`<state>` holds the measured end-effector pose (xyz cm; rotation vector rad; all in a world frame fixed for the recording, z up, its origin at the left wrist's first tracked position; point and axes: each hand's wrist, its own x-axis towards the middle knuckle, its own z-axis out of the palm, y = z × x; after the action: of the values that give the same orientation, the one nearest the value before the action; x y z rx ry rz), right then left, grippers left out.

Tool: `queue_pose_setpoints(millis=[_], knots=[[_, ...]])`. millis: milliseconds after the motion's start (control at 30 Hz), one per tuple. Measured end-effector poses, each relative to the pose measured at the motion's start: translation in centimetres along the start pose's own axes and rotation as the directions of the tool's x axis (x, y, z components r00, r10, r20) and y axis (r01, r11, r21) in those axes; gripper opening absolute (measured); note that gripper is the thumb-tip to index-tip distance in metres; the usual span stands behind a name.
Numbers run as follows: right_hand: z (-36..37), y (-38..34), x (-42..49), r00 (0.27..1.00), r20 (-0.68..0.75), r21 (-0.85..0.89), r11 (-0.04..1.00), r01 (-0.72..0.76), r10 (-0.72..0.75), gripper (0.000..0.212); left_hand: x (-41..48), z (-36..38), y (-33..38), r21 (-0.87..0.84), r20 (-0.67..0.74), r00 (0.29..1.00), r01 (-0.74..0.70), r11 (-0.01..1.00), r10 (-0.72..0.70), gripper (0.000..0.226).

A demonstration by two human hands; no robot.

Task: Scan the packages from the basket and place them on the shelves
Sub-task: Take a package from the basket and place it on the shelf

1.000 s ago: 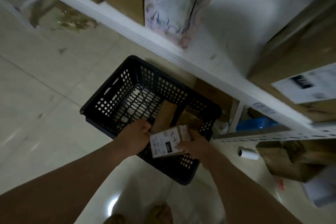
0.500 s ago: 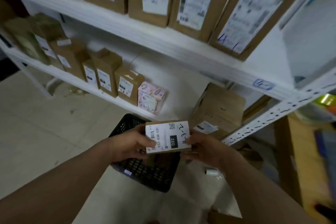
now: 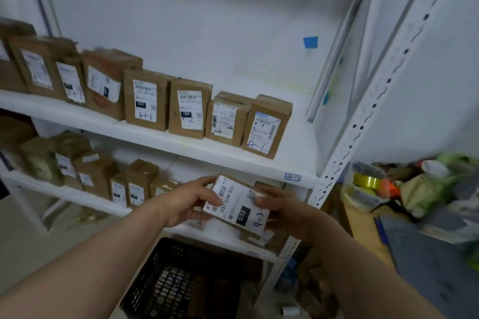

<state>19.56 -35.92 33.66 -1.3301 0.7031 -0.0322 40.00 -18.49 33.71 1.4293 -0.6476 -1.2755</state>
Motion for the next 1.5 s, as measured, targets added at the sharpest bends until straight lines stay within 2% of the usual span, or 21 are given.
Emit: queue_pose_setpoints(millis=[100, 200, 267, 400, 500, 733, 833, 1000, 1133, 1167, 1233, 1300, 1333, 1400, 1500], knots=[[-1.1, 0.3, -1.7, 0.999, 0.023, 0.022, 0.999, 0.041, -0.041, 0.064, 0.4, 2.3, 1.0, -0.075, -0.025, 0.997, -0.068, 0.995, 0.066, 0.077], [-2.8, 0.8, -3.0, 0.995, 0.004, 0.087, 0.992, 0.096, -0.097, 0.064, 1.6, 5.2, 0.8, -0.194, -0.075, 0.992, -0.114, 0.974, 0.101, 0.085], [-4.3, 1.3, -4.1, 0.991, 0.002, 0.117, 0.984, 0.133, -0.134, 0.062, 2.4, 7.8, 0.1, -0.232, -0.053, 0.992, -0.127, 0.964, 0.117, 0.091], [-7.3, 2.3, -6.1, 0.989, -0.026, 0.189, 0.971, 0.149, -0.147, 0.056, 3.6, 12.9, -1.4, -0.303, -0.045, 0.986, -0.169, 0.938, 0.163, 0.089], [-9.7, 3.2, -7.2, 0.986, -0.042, 0.227, 0.96, 0.166, -0.161, 0.059, 4.8, 15.6, -2.3, -0.343, -0.024, 0.983, -0.178, 0.922, 0.181, 0.109], [-13.4, 5.8, -8.9, 0.983, -0.106, 0.252, 0.952, 0.174, -0.151, 0.073, 6.9, 19.6, -3.8, -0.281, -0.019, 0.986, -0.162, 0.946, 0.163, 0.111], [-14.3, 6.4, -9.4, 0.987, -0.066, 0.251, 0.955, 0.16, -0.148, 0.078, 7.4, 20.5, -4.1, -0.248, 0.022, 0.988, -0.142, 0.958, 0.152, 0.102], [-15.4, 7.0, -10.2, 0.996, -0.046, 0.256, 0.963, 0.09, -0.08, 0.064, 7.9, 21.8, -4.1, -0.203, -0.012, 0.99, -0.14, 0.969, 0.14, 0.076], [-16.2, 8.0, -11.1, 0.995, -0.097, 0.155, 0.988, -0.021, 0.036, 0.04, 8.5, 22.8, -4.8, -0.159, -0.02, 0.998, -0.062, 0.985, 0.06, 0.084], [-16.4, 8.4, -11.2, 0.987, -0.155, 0.141, 0.989, -0.031, 0.053, 0.037, 8.8, 23.1, -5.1, -0.119, -0.019, 0.999, -0.039, 0.992, 0.037, 0.086], [-17.7, 9.7, -11.0, 0.92, -0.388, 0.102, 0.994, -0.025, 0.063, 0.03, 9.2, 24.0, -5.8, -0.031, -0.023, 1.0, -0.003, 1.0, 0.003, 0.081], [-20.5, 11.8, -10.7, 0.787, -0.61, 0.04, 0.996, -0.083, 0.09, 0.024, 9.6, 25.2, -6.8, 0.021, -0.051, 0.998, 0.025, 0.999, -0.024, 0.062], [-22.2, 12.9, -10.6, 0.727, -0.675, 0.021, 0.988, -0.151, 0.125, 0.025, 9.9, 25.8, -7.3, 0.03, -0.071, 0.997, 0.045, 0.999, -0.043, 0.055], [-25.2, 15.0, -10.9, 0.651, -0.732, 0.009, 0.959, -0.285, 0.2, 0.026, 10.5, 27.0, -8.2, 0.052, -0.083, 0.993, 0.09, 0.995, -0.085, 0.053], [-27.9, 17.5, -11.8, 0.567, -0.795, -0.039, 0.916, -0.4, 0.214, 0.017, 11.4, 28.6, -9.4, 0.062, -0.067, 0.989, 0.135, 0.989, -0.13, 0.068]])
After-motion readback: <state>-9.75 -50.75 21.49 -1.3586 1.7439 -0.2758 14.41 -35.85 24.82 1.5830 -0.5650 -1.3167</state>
